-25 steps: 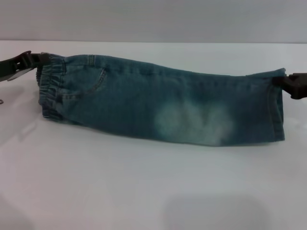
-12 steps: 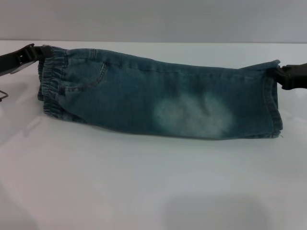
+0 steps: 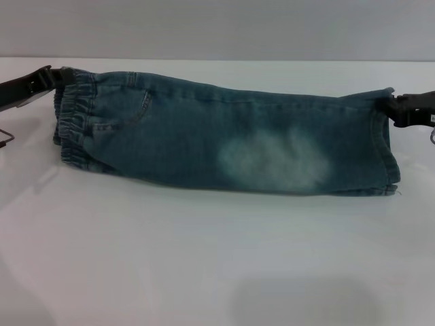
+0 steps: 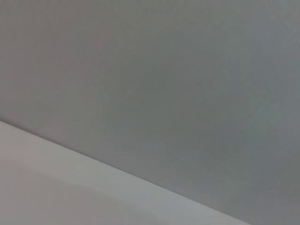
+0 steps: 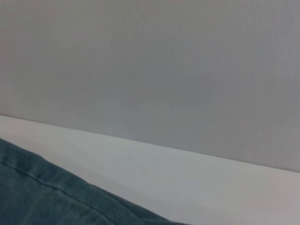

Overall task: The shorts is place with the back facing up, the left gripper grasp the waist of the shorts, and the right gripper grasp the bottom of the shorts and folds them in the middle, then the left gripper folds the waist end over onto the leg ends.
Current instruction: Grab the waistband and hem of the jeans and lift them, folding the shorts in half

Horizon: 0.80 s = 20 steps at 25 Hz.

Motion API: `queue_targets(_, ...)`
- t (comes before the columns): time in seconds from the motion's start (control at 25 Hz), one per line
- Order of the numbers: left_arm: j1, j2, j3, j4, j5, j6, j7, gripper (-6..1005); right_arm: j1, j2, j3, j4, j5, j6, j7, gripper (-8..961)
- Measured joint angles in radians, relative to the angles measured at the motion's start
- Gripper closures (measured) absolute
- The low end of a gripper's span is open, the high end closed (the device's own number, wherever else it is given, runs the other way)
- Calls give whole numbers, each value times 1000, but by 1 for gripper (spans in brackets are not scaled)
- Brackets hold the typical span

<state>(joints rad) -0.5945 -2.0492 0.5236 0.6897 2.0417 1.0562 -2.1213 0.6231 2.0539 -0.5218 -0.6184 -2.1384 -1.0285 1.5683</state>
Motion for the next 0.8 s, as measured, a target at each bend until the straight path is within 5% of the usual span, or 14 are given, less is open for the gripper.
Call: queue_targets(0.8, -13, -3, 3, -30, -2, -52, 31, 953, 21, -9, -30, 73, -5, 141, -4, 836)
